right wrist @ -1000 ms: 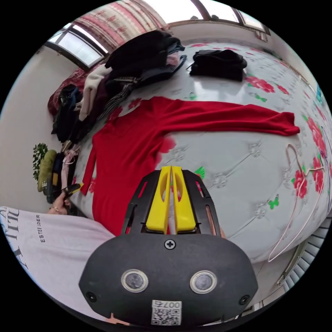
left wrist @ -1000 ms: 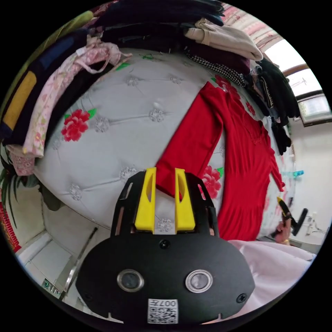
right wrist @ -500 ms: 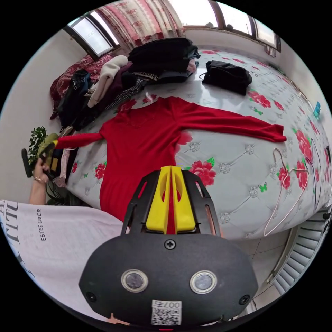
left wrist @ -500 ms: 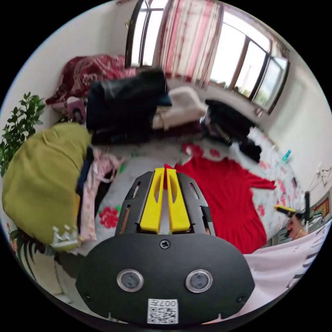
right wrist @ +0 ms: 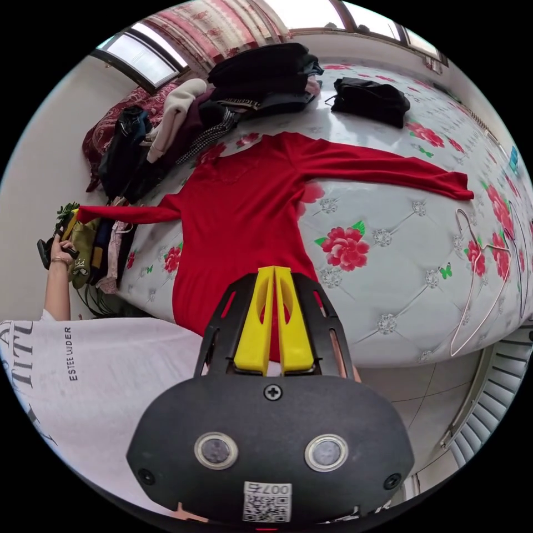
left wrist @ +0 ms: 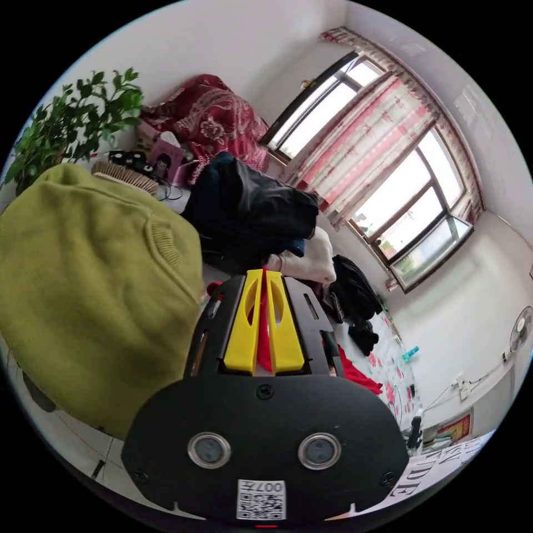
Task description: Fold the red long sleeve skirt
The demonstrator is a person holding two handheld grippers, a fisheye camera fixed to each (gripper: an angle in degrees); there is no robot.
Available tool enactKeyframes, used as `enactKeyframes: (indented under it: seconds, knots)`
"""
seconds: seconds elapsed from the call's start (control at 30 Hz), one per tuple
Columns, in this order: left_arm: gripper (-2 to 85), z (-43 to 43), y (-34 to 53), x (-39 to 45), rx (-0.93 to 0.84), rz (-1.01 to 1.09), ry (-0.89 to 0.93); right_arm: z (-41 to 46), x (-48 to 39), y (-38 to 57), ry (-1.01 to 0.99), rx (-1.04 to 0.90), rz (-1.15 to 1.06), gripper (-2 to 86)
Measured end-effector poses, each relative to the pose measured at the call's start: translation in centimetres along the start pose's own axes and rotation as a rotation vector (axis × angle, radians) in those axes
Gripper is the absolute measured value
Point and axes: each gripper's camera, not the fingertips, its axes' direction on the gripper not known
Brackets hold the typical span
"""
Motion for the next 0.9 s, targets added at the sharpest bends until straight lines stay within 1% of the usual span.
enactKeyframes:
  seconds: [0.07, 0.2, 0.23, 0.33, 0.4, 0.5, 0.7, 0.77, 0.83, 0.9]
  knots:
    - [-0.9, 0.8, -0.5, 3.0, -0.009, 0.074, 0.073, -0.1, 1.1, -0.2, -0.011, 0.008, 0.014, -0.2]
    - [-0.9, 5.0, -0.3, 13.9, -0.076, 0.325, 0.317, -0.2, 2.5, -1.0, -0.036, 0.024, 0.034, -0.2]
    - [-0.9, 6.9, 0.3, 16.9, -0.109, 0.368, 0.394, -0.3, 2.8, -1.4, -0.047, 0.029, 0.037, -0.2]
    - [-0.9, 12.1, 2.3, 23.0, -0.192, 0.437, 0.501, -0.8, 3.4, -2.5, -0.060, 0.046, 0.034, -0.2]
    - [-0.9, 15.4, 3.8, 25.7, -0.229, 0.465, 0.529, -1.3, 3.9, -3.0, -0.061, 0.062, 0.040, -0.2]
    - [-0.8, 21.4, 6.4, 29.0, -0.356, 0.468, 0.549, -2.1, 5.3, -3.2, -0.071, 0.086, 0.066, -0.2]
    - [0.4, 31.2, 12.3, 34.8, -0.566, 0.575, 0.548, -2.3, 9.5, -3.4, -0.076, 0.086, 0.148, -0.2]
    - [4.1, 33.5, 14.1, 36.2, -0.619, 0.603, 0.586, -1.8, 11.1, -3.9, -0.099, 0.076, 0.188, -0.2]
    - [10.7, 35.6, 16.0, 37.7, -0.688, 0.663, 0.639, -1.5, 11.9, -4.6, -0.115, 0.080, 0.203, -0.2]
    - [12.1, 36.4, 16.4, 38.1, -0.703, 0.705, 0.641, -1.3, 12.2, -5.6, -0.129, 0.088, 0.200, -0.2]
